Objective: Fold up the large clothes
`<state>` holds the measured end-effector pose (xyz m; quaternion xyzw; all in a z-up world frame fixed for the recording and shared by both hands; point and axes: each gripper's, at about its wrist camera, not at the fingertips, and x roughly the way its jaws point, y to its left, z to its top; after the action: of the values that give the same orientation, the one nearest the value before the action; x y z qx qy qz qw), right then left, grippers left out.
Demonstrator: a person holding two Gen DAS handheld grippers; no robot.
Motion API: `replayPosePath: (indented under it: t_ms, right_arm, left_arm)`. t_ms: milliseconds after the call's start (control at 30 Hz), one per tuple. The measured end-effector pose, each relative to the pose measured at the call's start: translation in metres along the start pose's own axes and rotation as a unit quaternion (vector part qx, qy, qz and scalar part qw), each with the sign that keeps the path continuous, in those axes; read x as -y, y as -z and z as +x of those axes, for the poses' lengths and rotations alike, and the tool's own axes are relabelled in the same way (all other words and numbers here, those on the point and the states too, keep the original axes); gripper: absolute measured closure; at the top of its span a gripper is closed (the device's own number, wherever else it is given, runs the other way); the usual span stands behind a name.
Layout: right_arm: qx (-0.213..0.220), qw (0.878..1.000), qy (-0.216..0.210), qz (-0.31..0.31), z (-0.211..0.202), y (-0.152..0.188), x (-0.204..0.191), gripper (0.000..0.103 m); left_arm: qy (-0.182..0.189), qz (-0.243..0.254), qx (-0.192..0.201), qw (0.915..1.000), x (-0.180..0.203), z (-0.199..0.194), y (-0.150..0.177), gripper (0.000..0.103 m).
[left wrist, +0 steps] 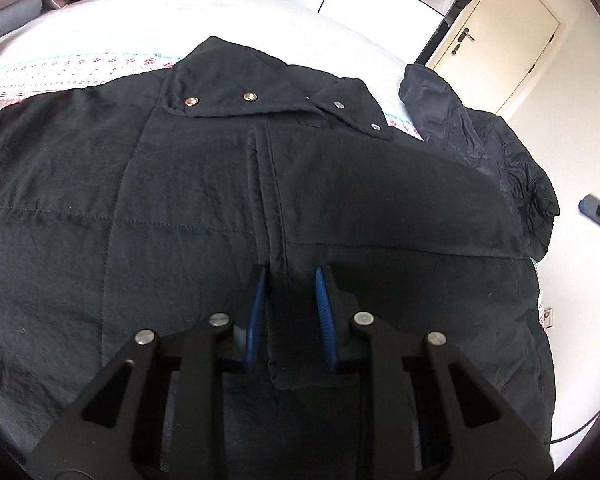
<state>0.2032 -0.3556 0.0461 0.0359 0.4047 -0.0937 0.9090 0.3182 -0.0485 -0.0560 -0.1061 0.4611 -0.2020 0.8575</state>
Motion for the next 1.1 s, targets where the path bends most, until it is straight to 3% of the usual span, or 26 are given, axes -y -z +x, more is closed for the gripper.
replayPosePath:
  t_ms: [33,200,267,433,600,733,900,1100]
  right_arm:
    - [-0.007,1.0,0.0,0.01,0.008,0.007,0.007,0.036]
    - [-0.037,0.997,-0.023,0.062,0.04,0.043,0.021,0.036]
    - [-0.042,0.996,-0.034,0.073,0.043,0.052,0.016,0.036]
    - [-0.055,0.995,-0.049,0.068,0.038,0.061,-0.012,0.036]
    - [-0.054,0.996,-0.051,0.039,0.013,0.067,-0.047,0.025]
    - [-0.056,0.997,-0.051,0.018,-0.007,0.076,-0.072,0.016]
    - [-0.068,0.996,-0.059,-0.011,-0.028,0.096,-0.101,0.014]
    - [-0.082,0.993,-0.069,-0.045,-0.042,0.117,-0.128,0.014]
  left_arm:
    - [-0.003,0.003,0.003,1.0,0.0,0.0,0.001,0.073]
    - [-0.022,0.037,0.0,0.9991,0.002,-0.024,0.004,0.03]
    - [-0.037,0.045,0.012,0.9982,0.0,-0.04,0.005,0.02]
    - [-0.066,0.037,-0.003,0.9972,-0.016,-0.076,0.009,0.014]
    - [-0.079,0.001,-0.015,0.9968,-0.051,-0.115,0.025,0.009]
    - [-0.095,-0.052,0.007,0.9941,-0.091,-0.153,0.043,0.009]
    - [-0.097,-0.14,0.017,0.9853,-0.158,-0.188,0.072,0.009]
    - [-0.102,-0.226,0.038,0.9679,-0.247,-0.223,0.102,0.009]
